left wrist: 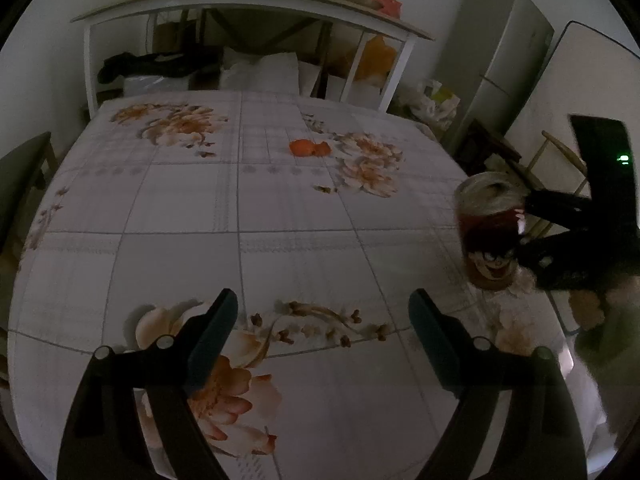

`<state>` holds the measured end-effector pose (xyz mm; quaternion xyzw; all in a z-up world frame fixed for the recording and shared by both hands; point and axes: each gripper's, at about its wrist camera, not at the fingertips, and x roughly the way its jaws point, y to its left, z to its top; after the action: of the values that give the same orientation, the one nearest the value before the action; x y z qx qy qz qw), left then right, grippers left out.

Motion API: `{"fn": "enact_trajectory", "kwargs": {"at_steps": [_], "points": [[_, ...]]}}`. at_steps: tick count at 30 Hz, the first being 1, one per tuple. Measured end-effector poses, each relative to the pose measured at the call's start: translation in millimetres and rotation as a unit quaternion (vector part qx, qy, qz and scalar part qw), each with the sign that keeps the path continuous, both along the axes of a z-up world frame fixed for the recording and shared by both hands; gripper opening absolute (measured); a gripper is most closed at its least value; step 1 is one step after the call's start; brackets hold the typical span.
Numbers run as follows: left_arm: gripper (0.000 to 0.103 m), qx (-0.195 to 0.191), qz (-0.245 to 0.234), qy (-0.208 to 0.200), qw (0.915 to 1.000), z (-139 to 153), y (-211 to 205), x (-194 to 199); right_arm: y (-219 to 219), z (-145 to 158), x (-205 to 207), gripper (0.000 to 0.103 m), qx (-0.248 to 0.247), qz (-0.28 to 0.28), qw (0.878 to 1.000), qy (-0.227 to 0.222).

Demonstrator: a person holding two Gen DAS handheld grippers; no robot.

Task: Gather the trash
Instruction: 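Lift the red can off the table with the right tool, then grasp the small orange item with the left tool while the right tool holds the red can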

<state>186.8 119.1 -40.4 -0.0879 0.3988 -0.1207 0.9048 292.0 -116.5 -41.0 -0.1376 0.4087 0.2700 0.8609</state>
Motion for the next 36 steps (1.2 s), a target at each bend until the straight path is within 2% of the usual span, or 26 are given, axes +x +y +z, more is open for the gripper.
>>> {"fn": "enact_trajectory", "kwargs": {"at_steps": [2, 5, 9, 13, 18, 22, 23, 29, 31, 34, 36], "points": [[0.085, -0.001, -0.001, 0.000, 1.0000, 0.1, 0.1, 0.5, -9.3, -2.3, -2.8, 0.066, 0.033, -0.024, 0.999, 0.002], [0.085, -0.002, -0.004, -0.001, 1.0000, 2.6, -0.8, 3.8, -19.8, -6.7, -8.9, 0.065, 0.060, -0.060, 0.996, -0.009], [0.085, -0.009, -0.003, -0.008, 0.9999, 14.2, 2.1, 15.5, -32.4, -10.8, -15.8, 0.064, 0.080, -0.096, 0.992, 0.004], [0.085, -0.015, -0.011, -0.009, 0.9998, 32.5, 6.9, 43.6, -41.1, -6.0, -24.9, 0.065, 0.085, -0.110, 0.990, 0.002], [0.084, 0.016, -0.031, -0.024, 0.9991, 41.4, -3.4, 94.7, -45.4, -6.8, -24.7, 0.067, 0.106, -0.114, 0.988, 0.003], [0.077, 0.017, -0.036, -0.006, 0.9992, 27.7, -12.7, 151.2, -51.3, -6.3, -23.7, 0.068, 0.132, -0.120, 0.984, 0.010], [0.072, 0.022, -0.035, -0.004, 0.9991, 24.7, -14.6, 159.8, -52.8, -6.4, -23.3, 0.068, 0.138, -0.121, 0.983, 0.011], [0.054, 0.069, -0.048, 0.036, 0.9959, -12.9, -29.9, 217.9, -57.8, -6.3, -24.1, 0.068, 0.147, -0.118, 0.982, 0.015], [0.046, 0.069, -0.047, 0.049, 0.9953, -20.9, -29.9, 225.6, -59.0, -5.9, -24.4, 0.068, 0.148, -0.117, 0.982, 0.016], [0.036, 0.067, -0.045, 0.046, 0.9957, -22.1, -28.6, 228.3, -59.2, -5.8, -24.3, 0.068, 0.150, -0.117, 0.982, 0.015], [0.025, 0.064, -0.042, 0.046, 0.9960, -22.7, -26.9, 228.7, -59.5, -6.3, -24.5, 0.068, 0.152, -0.117, 0.981, 0.015]]}}
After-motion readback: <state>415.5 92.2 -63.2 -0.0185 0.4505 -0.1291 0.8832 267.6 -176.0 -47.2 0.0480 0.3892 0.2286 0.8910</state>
